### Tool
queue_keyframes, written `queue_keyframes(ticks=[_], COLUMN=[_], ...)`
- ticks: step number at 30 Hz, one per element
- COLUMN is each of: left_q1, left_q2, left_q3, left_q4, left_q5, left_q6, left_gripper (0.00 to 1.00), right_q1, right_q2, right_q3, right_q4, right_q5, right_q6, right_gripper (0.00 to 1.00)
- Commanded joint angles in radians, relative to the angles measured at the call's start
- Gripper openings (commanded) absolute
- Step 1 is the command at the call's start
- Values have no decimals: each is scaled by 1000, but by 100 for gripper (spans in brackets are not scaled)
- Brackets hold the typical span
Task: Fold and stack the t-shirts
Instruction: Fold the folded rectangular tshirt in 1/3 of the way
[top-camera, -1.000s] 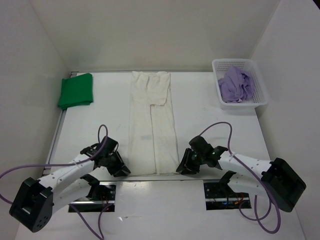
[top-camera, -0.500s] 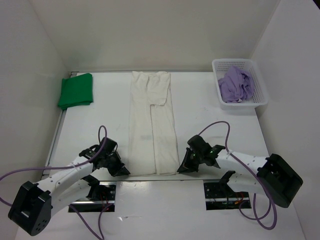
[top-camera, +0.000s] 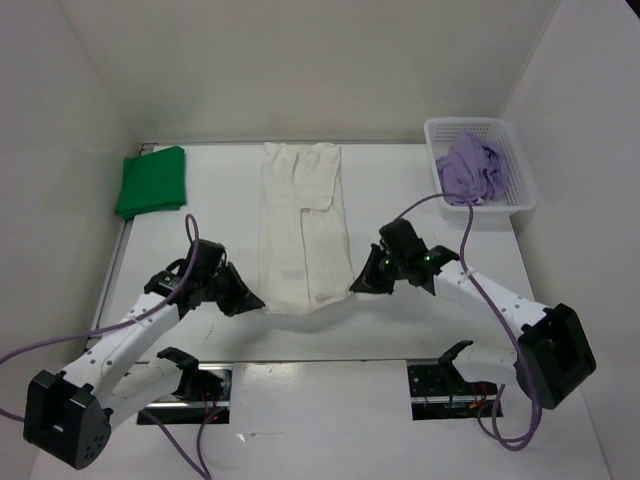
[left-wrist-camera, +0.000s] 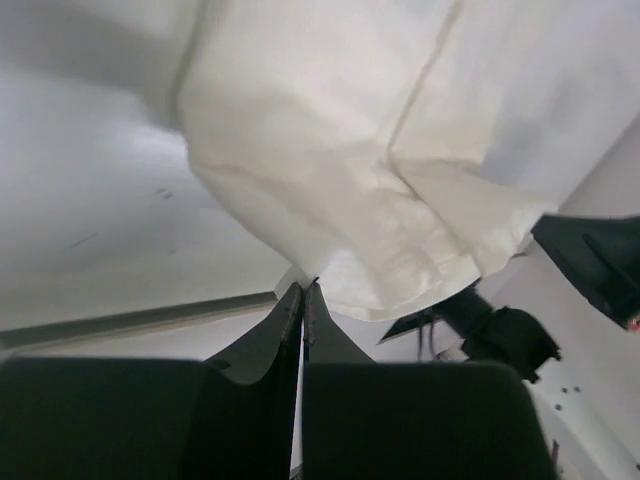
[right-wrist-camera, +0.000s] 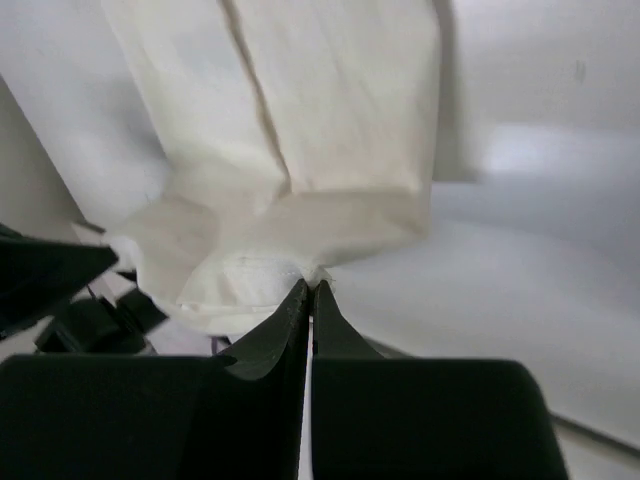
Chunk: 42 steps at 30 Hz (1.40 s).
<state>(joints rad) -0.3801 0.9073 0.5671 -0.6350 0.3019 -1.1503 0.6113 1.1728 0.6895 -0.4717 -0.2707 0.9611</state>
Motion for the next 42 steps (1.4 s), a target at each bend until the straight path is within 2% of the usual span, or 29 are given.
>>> queue_keyframes(ticks=[1,4,7,9,12,18,23,26,30,33,34,37,42], left_q1=[32,111,217,268,280,280,280,290,290,290,290,308,308], left_q2=[94,194,386,459,596,841,946,978,1013,1032,1045,1032,780], left_q3=[94,184,322,390,511,632,740,777,797,797,806,786,657], left_q4=[87,184,238,268,305,363,390,405,454,474,474,503,583], left_q5=[-7,-6,-30,-44,-66,-101,-89,-127,-127,-127,-127,-103,-135], left_q6=[31,87,185,216,254,273,282,282,282,282,282,273,254], left_gripper=[0,0,0,0,0,0,0,1,2,9,23,45,49], right_q1=[-106,-156,-200,-228,-248,-275,-285,-294,-304,-315,-315,-315,-315], right_q2=[88,201,324,388,514,735,866,925,938,972,982,996,902], right_q3=[149,263,366,447,569,778,890,953,967,981,1002,1041,1079], right_q4=[-42,-42,-13,8,18,27,39,30,30,44,44,24,-22], right_q5=[19,19,30,39,30,59,70,70,80,61,61,44,37], right_q6=[-174,-252,-291,-318,-350,-398,-398,-407,-407,-407,-407,-417,-447], right_gripper=[0,0,0,0,0,0,0,0,0,3,9,19,35])
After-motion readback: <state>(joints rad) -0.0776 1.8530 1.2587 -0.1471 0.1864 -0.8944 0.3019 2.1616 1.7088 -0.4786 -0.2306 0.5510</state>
